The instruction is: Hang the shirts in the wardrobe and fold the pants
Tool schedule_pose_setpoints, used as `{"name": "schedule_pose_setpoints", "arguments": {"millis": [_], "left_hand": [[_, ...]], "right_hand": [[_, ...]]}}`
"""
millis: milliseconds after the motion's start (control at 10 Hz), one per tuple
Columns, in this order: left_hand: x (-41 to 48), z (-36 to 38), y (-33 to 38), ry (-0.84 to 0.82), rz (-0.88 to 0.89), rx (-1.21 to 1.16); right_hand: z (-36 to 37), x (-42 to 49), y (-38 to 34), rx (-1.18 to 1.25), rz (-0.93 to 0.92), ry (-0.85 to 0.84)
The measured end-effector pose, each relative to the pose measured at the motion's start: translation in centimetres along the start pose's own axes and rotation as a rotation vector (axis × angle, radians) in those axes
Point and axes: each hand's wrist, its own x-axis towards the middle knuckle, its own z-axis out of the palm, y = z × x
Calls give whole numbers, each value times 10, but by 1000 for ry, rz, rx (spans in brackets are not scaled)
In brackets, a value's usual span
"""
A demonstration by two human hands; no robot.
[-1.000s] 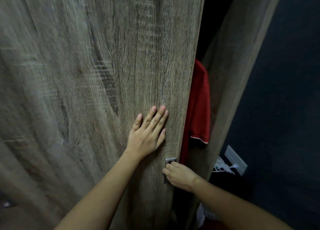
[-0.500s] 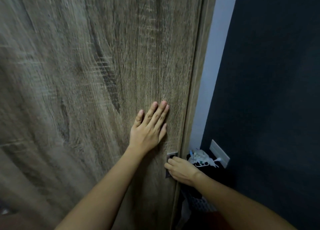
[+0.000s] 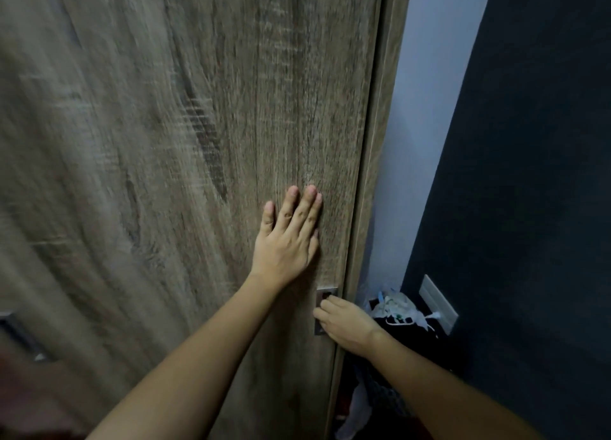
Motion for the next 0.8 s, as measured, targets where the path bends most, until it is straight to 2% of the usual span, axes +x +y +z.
{"name": "schedule_pose_setpoints", "arguments": {"millis": [100, 300, 400, 500, 600, 700, 800], "left_hand": [[4, -10, -3, -48, 4, 18], [-3, -44, -29, -186, 64, -33], [-30, -65, -55, -298, 14, -33], [-45, -85, -73, -405, -47, -57], [-58, -125, -108, -682, -89, -142], [-64, -160, -132, -888, -143, -222], [-68, -195, -151, -1020, -139, -289]], "right_hand": [[-8, -2, -4, 38, 6, 25], [-35, -11, -12, 96, 137, -8], [-57, -12, -23, 259, 269, -50], [-82, -13, -28, 319, 408, 23], [-135, -12, -42, 528, 554, 190], [-177, -14, -64, 656, 677, 213], [-217, -16, -91, 612, 710, 206]]}}
